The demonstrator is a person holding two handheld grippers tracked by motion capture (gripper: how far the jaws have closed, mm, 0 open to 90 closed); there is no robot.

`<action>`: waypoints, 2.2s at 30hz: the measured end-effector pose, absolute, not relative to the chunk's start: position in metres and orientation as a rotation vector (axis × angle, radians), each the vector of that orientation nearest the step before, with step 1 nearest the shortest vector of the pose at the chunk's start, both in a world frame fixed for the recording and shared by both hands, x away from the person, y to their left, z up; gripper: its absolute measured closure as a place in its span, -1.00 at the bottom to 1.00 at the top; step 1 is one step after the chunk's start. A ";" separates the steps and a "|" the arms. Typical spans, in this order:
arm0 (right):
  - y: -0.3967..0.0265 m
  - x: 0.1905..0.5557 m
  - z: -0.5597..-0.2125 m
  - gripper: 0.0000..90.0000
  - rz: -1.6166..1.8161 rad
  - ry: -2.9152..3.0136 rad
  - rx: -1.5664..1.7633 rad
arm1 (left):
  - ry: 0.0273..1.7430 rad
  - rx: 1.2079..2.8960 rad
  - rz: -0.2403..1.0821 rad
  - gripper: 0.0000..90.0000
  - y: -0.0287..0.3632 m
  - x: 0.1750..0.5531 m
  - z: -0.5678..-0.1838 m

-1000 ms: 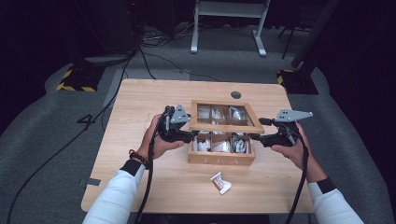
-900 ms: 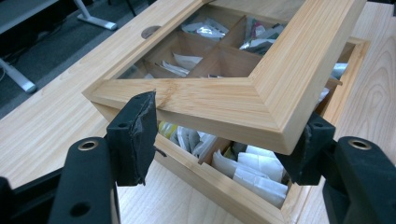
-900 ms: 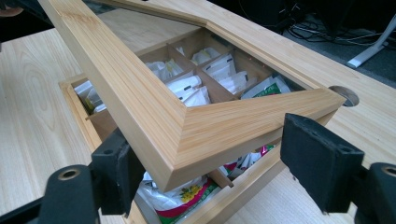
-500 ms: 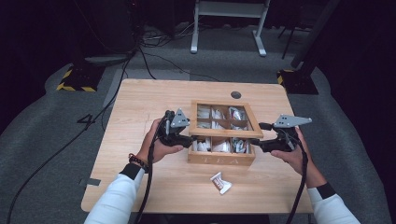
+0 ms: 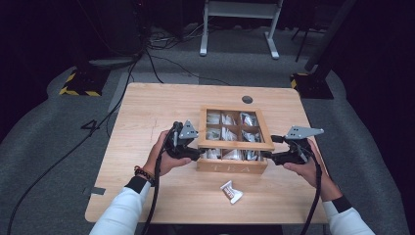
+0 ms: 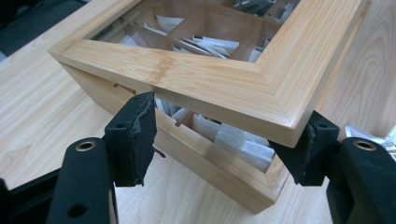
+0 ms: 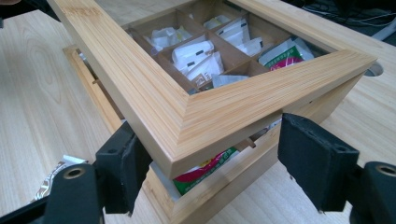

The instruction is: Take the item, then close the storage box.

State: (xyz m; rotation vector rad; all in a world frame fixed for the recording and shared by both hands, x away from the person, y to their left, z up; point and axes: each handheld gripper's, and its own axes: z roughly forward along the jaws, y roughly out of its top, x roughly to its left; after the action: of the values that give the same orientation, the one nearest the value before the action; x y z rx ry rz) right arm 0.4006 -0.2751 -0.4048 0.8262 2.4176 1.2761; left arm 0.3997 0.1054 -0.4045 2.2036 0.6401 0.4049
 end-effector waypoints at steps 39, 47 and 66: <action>-0.275 0.390 -0.427 -0.36 1.196 2.533 0.810 | 0.634 2.274 0.240 -0.29 0.105 0.396 -0.432; -0.279 0.389 -0.432 -0.33 1.198 2.538 0.821 | 0.628 2.264 0.236 -0.30 0.111 0.391 -0.433; -0.283 0.382 -0.418 -0.35 1.156 2.485 0.729 | 0.636 2.270 0.385 -0.49 0.120 0.383 -0.417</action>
State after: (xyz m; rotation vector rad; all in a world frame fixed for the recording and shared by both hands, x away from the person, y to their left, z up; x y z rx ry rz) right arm 0.3822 -0.2832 -0.4177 0.7291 2.4852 1.1565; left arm 0.3829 0.1204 -0.4170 2.2696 0.6355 0.3848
